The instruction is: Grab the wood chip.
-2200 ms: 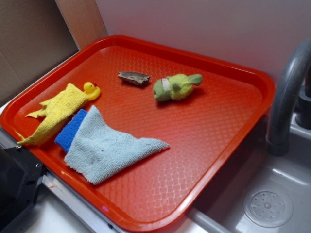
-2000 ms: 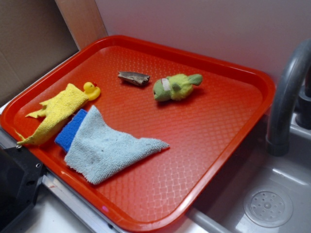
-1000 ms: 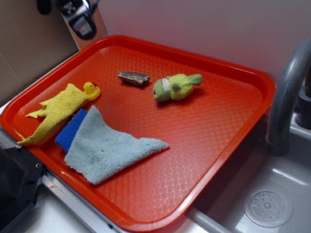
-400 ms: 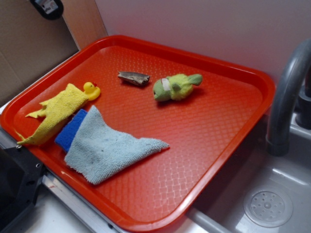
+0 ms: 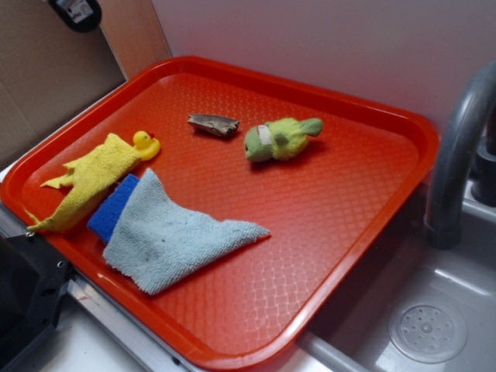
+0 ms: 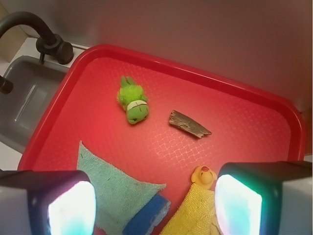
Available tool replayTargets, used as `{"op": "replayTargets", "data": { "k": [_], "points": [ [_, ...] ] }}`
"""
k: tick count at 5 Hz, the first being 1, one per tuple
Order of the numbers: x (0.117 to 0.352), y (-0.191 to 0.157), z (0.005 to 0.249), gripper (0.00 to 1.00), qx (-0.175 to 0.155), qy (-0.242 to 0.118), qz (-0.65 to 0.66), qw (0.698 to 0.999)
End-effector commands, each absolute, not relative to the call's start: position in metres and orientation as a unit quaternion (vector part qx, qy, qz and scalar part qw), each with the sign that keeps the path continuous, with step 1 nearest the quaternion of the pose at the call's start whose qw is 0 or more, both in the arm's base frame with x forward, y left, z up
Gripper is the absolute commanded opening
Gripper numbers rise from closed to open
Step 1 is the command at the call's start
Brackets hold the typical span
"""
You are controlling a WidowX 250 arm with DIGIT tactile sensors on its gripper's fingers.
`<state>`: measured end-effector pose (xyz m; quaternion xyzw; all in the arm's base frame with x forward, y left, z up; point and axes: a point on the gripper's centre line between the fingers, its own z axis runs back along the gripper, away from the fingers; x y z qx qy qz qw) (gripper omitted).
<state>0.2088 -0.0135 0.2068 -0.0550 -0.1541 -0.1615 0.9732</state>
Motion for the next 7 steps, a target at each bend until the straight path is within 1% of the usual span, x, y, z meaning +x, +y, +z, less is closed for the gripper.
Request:
{"op": "replayTargets", "data": {
  "k": [1,2,3,4,5,6,7],
  "points": [
    [0.289,-0.037,0.147,1.00,0.047,-0.126,-0.328,0.935],
    [0.296,-0.041,0.111,1.00,0.049,-0.071,-0.419,0.904],
    [0.290,-0.033,0.091,1.00,0.022,-0.039,-0.467,0.883],
    [0.280,-0.023,0.079,1.00,0.002,-0.026,-0.492,0.870],
    [0.271,-0.014,0.073,1.00,0.025,-0.038,-0.491,0.870],
    [0.271,-0.003,0.062,1.00,0.045,-0.079,-0.513,0.854],
    [0.276,-0.003,0.050,1.00,0.044,-0.079,-0.515,0.852]
  ]
}}
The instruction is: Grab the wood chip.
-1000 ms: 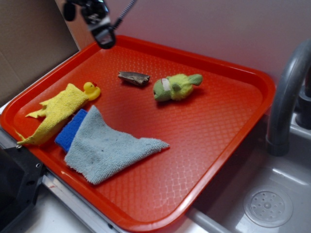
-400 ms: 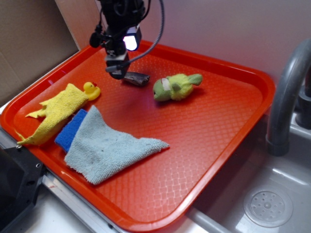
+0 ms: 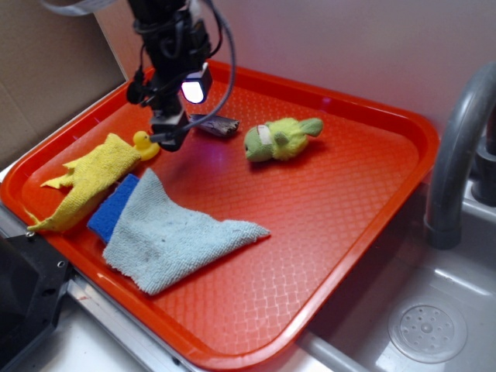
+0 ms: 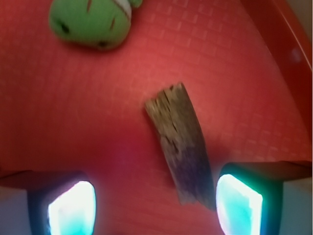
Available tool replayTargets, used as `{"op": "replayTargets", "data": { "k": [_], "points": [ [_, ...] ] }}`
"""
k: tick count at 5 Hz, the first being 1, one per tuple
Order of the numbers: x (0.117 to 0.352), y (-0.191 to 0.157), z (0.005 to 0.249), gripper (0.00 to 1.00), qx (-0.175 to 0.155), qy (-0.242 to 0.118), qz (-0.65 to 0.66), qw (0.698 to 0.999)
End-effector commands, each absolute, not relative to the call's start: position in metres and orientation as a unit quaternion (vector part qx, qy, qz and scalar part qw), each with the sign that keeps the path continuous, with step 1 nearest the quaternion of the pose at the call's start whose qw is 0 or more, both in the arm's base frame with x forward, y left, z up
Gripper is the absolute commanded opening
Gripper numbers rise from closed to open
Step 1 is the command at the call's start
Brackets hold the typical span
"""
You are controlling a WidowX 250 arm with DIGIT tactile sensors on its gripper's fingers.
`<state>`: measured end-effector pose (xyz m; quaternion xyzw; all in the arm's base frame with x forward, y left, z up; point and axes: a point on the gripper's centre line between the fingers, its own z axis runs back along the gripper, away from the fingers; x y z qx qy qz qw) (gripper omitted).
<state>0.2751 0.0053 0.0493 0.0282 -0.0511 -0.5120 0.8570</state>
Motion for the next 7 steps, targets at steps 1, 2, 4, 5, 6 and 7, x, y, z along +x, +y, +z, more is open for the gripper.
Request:
{"op": "replayTargets", "data": {
  "k": [1,2,4,5,6,7],
  "points": [
    [0.286,-0.008,0.035,1.00,0.036,-0.058,-0.512,0.856],
    [0.290,-0.022,0.018,1.00,0.036,-0.049,-0.521,0.852],
    [0.289,-0.030,0.004,0.01,0.030,-0.037,-0.528,0.848],
    [0.291,-0.030,0.002,0.00,0.025,-0.030,-0.528,0.848],
    [0.290,-0.031,0.001,0.00,0.025,-0.026,-0.530,0.847],
    [0.291,-0.030,0.000,0.00,0.024,-0.023,-0.530,0.847]
  ]
}}
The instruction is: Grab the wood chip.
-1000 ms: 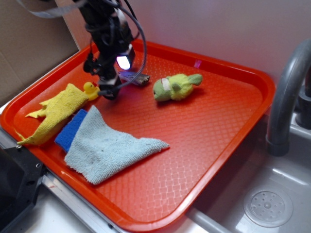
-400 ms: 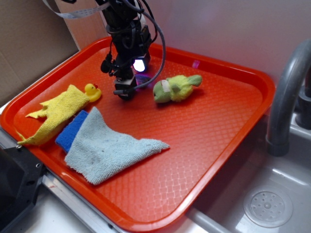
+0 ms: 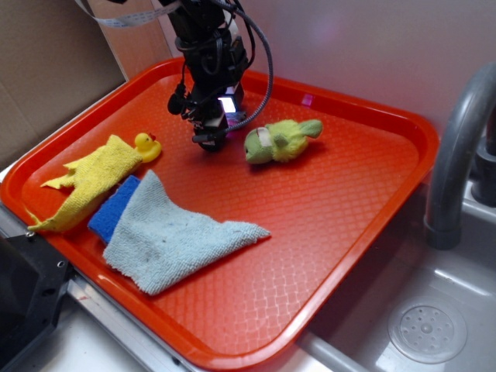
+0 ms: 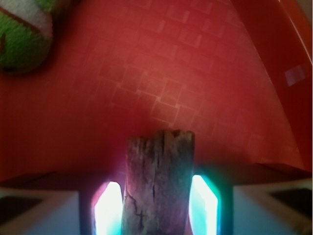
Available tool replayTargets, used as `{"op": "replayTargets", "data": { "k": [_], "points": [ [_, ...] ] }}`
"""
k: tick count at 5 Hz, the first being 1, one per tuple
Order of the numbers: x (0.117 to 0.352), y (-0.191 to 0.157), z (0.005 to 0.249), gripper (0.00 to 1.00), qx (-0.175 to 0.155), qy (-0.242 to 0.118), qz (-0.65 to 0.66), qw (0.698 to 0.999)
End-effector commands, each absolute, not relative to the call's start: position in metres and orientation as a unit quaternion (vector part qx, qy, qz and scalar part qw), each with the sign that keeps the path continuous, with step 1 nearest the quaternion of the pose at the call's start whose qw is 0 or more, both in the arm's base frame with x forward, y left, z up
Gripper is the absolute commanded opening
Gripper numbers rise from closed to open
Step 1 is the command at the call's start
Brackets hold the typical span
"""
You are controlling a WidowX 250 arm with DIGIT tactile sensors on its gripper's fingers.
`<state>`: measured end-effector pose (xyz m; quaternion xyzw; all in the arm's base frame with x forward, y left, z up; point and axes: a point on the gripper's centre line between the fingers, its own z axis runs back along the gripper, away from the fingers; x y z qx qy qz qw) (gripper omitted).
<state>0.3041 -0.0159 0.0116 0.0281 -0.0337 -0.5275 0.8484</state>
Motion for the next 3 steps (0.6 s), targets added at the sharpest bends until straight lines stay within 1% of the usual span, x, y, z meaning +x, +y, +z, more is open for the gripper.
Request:
{"op": "replayTargets", "data": {
  "k": [1,2,3],
  "points": [
    [0.293,-0.030,0.000,0.00,0.023,-0.019,-0.530,0.848],
    [0.292,-0.028,0.006,0.00,0.030,-0.017,-0.519,0.854],
    [0.282,-0.026,0.057,0.00,0.015,-0.025,-0.428,0.903]
  ]
}}
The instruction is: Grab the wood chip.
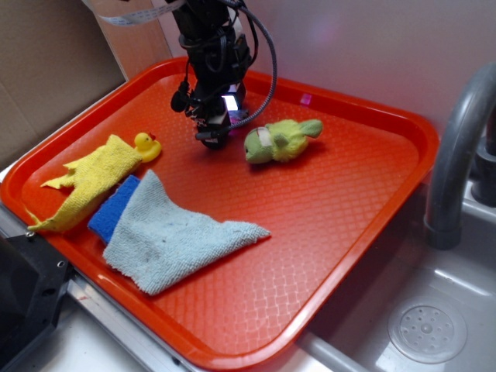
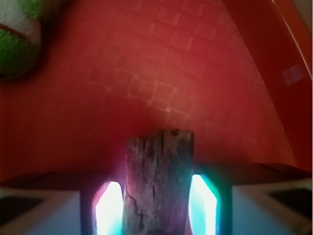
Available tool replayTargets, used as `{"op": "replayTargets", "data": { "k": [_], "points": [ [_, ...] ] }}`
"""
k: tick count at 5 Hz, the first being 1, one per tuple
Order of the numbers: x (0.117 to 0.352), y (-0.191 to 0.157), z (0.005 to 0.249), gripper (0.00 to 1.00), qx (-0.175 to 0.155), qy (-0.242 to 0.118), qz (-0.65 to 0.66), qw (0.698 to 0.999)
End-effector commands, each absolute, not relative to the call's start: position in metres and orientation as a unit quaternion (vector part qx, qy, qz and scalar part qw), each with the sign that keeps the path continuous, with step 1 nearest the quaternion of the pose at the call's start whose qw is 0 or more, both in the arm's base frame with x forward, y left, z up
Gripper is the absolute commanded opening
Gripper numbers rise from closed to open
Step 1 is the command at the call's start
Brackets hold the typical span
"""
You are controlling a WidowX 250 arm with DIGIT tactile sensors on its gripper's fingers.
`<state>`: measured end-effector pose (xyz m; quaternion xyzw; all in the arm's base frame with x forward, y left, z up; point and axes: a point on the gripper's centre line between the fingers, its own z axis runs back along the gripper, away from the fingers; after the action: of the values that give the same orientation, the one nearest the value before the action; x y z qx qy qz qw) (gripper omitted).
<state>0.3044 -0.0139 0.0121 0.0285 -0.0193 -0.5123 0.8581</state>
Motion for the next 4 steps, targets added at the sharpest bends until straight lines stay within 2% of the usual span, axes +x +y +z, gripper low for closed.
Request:
{"op": "replayTargets", "data": {
  "k": [1,2,3,4],
  "points": [
    [0.267,-0.011,0.107,0.00,-0.008,-0.056,-0.311,0.949],
    [0.287,0.003,0.158,0.00,-0.042,0.004,-0.187,0.981],
    [0.270,-0.006,0.208,0.00,-0.056,-0.021,-0.064,0.996],
    [0.255,-0.006,0.259,0.00,-0.065,-0.016,0.061,0.996]
  ]
}}
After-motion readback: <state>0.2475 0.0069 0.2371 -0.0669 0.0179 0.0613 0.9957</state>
